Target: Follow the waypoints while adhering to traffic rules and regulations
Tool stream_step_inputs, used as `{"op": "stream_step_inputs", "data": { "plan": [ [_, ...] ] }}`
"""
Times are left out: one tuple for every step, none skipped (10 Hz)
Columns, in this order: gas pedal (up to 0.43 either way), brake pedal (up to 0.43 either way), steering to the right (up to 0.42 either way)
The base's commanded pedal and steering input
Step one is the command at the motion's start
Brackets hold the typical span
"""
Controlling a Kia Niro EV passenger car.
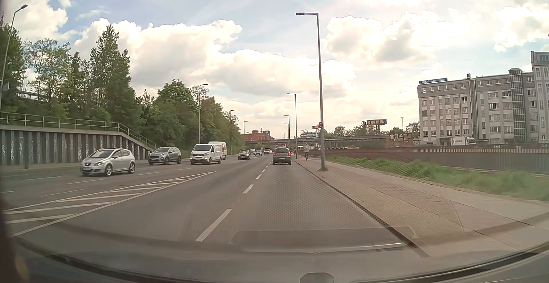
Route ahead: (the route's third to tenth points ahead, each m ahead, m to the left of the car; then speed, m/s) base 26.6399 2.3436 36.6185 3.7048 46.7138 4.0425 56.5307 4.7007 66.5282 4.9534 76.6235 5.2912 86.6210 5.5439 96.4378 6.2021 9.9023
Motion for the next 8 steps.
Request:
{"op": "stream_step_inputs", "data": {
  "plan": [
    [0.177,0.018,-0.015],
    [0.177,0.018,-0.015],
    [0.177,0.018,-0.014],
    [0.177,0.018,-0.014],
    [0.177,0.018,-0.016],
    [0.177,0.018,-0.015],
    [0.177,0.018,-0.013],
    [0.169,0.018,-0.009]
  ]
}}
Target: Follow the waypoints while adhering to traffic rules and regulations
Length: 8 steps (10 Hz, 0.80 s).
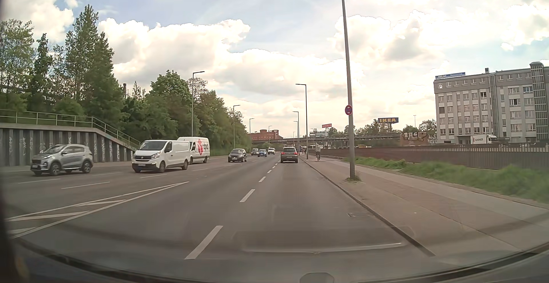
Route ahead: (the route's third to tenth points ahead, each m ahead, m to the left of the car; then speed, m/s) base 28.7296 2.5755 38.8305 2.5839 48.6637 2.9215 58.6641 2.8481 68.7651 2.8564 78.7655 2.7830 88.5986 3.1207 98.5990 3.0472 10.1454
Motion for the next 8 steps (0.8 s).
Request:
{"op": "stream_step_inputs", "data": {
  "plan": [
    [0.169,0.018,-0.008],
    [0.15,0.018,-0.008],
    [0.15,0.018,-0.007],
    [0.15,0.018,-0.007],
    [0.15,0.018,-0.003],
    [0.15,0.018,0.0],
    [0.157,0.018,0.001],
    [0.177,0.018,0.001]
  ]
}}
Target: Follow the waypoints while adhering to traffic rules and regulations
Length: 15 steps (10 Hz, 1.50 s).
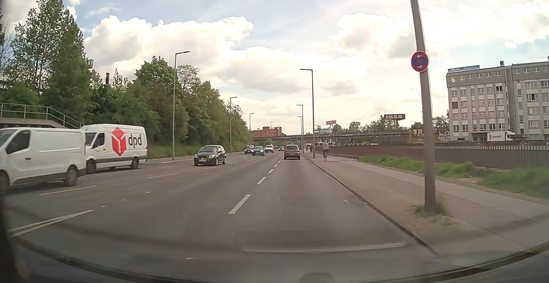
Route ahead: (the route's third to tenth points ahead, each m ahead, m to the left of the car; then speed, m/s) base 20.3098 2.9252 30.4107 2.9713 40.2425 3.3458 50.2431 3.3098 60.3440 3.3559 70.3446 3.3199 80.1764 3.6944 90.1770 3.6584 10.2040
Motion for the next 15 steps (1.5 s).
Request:
{"op": "stream_step_inputs", "data": {
  "plan": [
    [0.197,0.018,0.0],
    [0.197,0.018,0.0],
    [0.197,0.018,0.0],
    [0.197,0.018,0.0],
    [0.197,0.018,0.0],
    [0.197,0.018,0.0],
    [0.197,0.018,0.0],
    [0.189,0.018,0.0],
    [0.177,0.018,0.0],
    [0.177,0.018,0.0],
    [0.177,0.018,0.0],
    [0.177,0.018,0.0],
    [0.177,0.018,-0.001],
    [0.169,0.018,-0.002],
    [0.169,0.018,-0.003]
  ]
}}
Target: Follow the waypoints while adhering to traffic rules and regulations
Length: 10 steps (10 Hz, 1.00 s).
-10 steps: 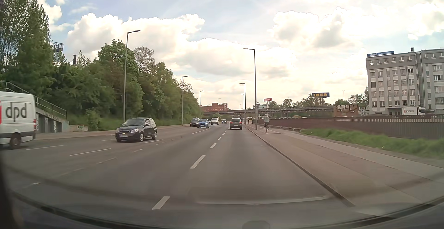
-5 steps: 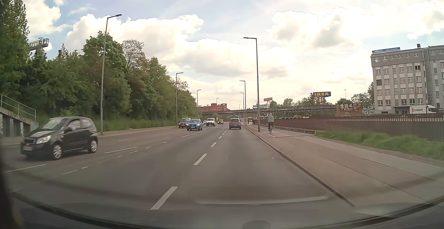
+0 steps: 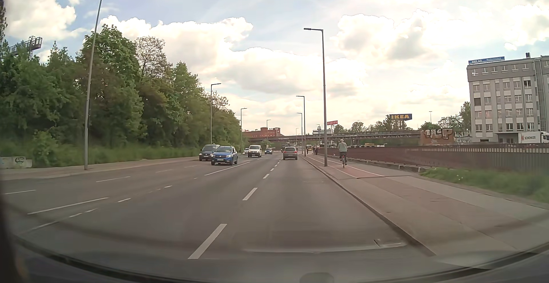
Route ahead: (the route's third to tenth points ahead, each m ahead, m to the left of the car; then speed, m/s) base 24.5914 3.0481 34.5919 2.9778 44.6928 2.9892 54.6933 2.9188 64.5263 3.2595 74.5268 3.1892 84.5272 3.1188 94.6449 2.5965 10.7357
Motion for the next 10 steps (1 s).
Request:
{"op": "stream_step_inputs", "data": {
  "plan": [
    [0.169,0.018,-0.003],
    [0.169,0.018,-0.002],
    [0.169,0.018,-0.003],
    [0.169,0.018,-0.001],
    [0.169,0.018,0.005],
    [0.169,0.018,0.008],
    [0.177,0.018,0.007],
    [0.177,0.018,0.007],
    [0.177,0.018,0.005],
    [0.177,0.018,0.004]
  ]
}}
